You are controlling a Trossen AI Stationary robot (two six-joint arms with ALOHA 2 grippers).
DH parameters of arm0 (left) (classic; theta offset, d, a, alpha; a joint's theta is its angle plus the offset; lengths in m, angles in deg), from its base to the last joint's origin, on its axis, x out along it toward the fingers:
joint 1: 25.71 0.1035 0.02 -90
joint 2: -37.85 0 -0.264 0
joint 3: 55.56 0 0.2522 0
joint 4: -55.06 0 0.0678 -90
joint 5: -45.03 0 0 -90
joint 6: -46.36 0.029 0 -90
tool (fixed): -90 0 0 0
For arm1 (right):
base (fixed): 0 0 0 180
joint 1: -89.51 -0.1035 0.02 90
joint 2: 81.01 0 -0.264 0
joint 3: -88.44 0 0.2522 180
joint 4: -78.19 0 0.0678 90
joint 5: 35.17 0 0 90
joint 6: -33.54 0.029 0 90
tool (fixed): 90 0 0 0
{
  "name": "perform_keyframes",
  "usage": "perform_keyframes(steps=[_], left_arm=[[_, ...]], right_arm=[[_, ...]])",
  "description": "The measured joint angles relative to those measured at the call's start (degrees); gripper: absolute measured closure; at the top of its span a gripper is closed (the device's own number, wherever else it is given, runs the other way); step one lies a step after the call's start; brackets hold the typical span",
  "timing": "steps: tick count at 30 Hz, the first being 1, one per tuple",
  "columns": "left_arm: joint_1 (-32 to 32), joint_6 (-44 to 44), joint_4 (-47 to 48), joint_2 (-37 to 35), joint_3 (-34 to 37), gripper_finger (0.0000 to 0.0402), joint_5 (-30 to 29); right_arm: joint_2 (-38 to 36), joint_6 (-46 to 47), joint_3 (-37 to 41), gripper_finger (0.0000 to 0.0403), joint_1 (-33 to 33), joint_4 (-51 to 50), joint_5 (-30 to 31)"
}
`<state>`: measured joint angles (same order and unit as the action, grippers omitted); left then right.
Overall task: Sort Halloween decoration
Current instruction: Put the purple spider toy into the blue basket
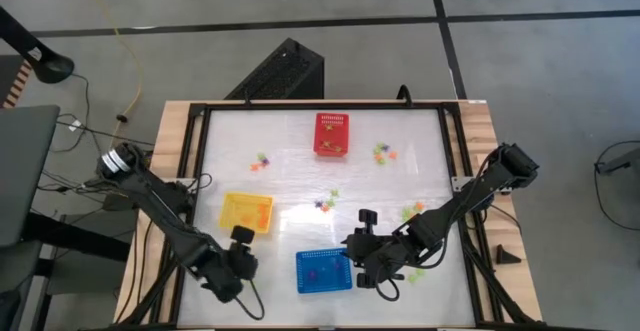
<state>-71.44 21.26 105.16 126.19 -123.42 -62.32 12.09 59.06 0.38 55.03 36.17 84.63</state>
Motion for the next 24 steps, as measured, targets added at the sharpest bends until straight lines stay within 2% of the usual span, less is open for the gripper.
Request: perform_keyframes(steps=[4, 7, 10, 16, 20, 24], left_arm=[[5.0, 12.7, -10.2, 2.0, 0.0, 0.0281, -7.9], [11.3, 22.8, -19.8, 2.0, 0.0, 0.0286, -8.1], [19.3, 28.2, -26.3, 2.0, 0.0, 0.0291, -3.8], [33.9, 33.4, -32.2, 5.2, 0.0, 0.0297, 8.0], [40.1, 38.2, -37.5, 8.7, 0.0, 0.0299, 15.3], [43.6, 41.8, -39.0, 11.0, -0.1, 0.0299, 17.4]], right_arm=[[0.0, 0.0, 0.0, 0.0262, 0.2, -0.2, 0.0], [0.0, -0.4, 0.0, 0.0262, 0.2, -2.4, 0.0], [0.0, -0.5, 0.0, 0.0262, 0.1, -6.3, 0.2], [0.0, -0.6, 0.0, 0.0262, 0.4, -11.6, 3.9], [0.0, -2.6, 0.0, 0.0262, 1.5, -13.7, 4.6], [0.0, -4.3, 0.8, 0.0262, 3.5, -14.1, 4.6]])
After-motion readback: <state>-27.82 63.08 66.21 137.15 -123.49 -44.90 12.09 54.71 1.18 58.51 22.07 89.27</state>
